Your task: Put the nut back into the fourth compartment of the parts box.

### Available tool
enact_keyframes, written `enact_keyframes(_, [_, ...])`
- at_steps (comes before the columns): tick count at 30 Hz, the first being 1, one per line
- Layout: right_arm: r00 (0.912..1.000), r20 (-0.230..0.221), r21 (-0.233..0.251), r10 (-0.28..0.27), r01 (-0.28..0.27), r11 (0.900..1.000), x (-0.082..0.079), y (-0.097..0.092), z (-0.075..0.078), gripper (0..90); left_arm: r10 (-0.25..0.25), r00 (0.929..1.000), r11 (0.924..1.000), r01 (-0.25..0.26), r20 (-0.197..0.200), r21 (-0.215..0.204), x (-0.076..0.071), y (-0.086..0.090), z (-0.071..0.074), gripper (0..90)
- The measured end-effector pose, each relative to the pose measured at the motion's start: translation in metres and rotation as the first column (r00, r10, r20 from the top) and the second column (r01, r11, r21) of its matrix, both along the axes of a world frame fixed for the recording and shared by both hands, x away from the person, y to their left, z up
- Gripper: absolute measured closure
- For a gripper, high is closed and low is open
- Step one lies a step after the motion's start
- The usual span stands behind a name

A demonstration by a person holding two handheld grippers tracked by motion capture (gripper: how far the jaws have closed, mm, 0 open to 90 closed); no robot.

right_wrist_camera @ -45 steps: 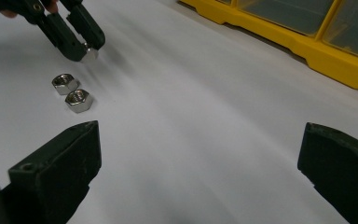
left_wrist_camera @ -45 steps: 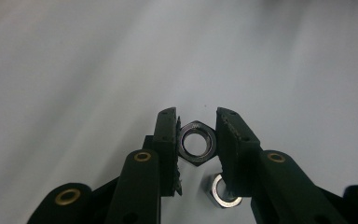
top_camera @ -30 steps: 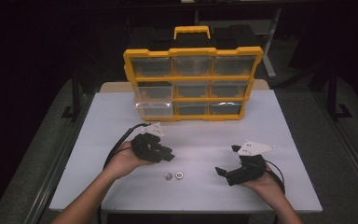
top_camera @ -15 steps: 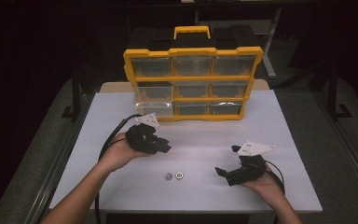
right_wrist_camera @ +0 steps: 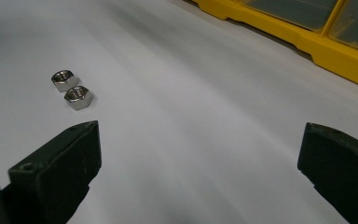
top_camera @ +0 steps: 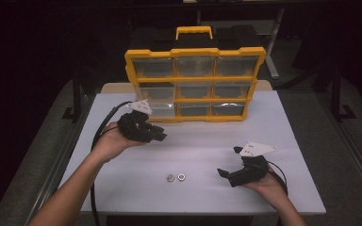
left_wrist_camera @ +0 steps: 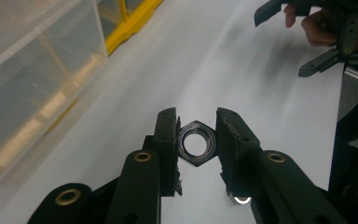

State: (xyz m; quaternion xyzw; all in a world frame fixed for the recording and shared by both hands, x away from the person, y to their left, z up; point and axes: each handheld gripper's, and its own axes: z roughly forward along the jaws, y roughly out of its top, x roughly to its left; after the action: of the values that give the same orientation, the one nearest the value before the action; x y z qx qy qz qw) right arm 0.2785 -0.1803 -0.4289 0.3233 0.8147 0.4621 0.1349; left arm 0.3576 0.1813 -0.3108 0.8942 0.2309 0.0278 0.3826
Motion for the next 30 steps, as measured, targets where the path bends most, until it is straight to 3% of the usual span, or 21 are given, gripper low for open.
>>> enact_keyframes(9, [1.0, 0.0, 0.002, -0.001, 0.001, 1.0, 0.0, 0.0, 0.0, 0.0, 0.0, 0.9998, 1.0, 0.0, 0.022, 0.002, 0.009, 0.004, 0.027, 70.8])
enact_keyframes(12, [1.0, 0.001, 0.001, 0.0, 0.0, 1.0, 0.0, 0.0, 0.0, 0.0, 0.006, 0.9999, 0.9998, -0.005, 0.011, -0.022, 0.015, 0.005, 0.035, 70.8])
enact_keyframes(23, [1.0, 0.002, -0.001, 0.002, -0.002, 1.0, 0.001, -0.001, -0.001, 0.0, 0.031, 0.9995, 0.9988, -0.03, 0.011, -0.04, 0.034, 0.008, 0.051, 70.8])
enact_keyframes(25, [1.0, 0.001, 0.0, 0.001, -0.001, 1.0, 0.0, -0.001, -0.001, 0.0, 0.034, 0.9991, 0.9989, -0.034, 0.025, -0.034, 0.037, 0.009, 0.054, 70.8])
enact_keyframes(27, [1.0, 0.001, -0.001, 0.001, -0.001, 1.0, 0.0, -0.001, -0.001, 0.0, 0.036, 0.9991, 0.9976, -0.035, 0.023, -0.06, 0.04, 0.011, 0.058, 70.8])
enact_keyframes(30, [1.0, 0.001, -0.002, 0.001, -0.001, 1.0, 0.001, 0.0, -0.001, 0.0, 0.049, 0.9985, 0.9973, -0.048, 0.025, -0.056, 0.046, 0.012, 0.062, 70.8])
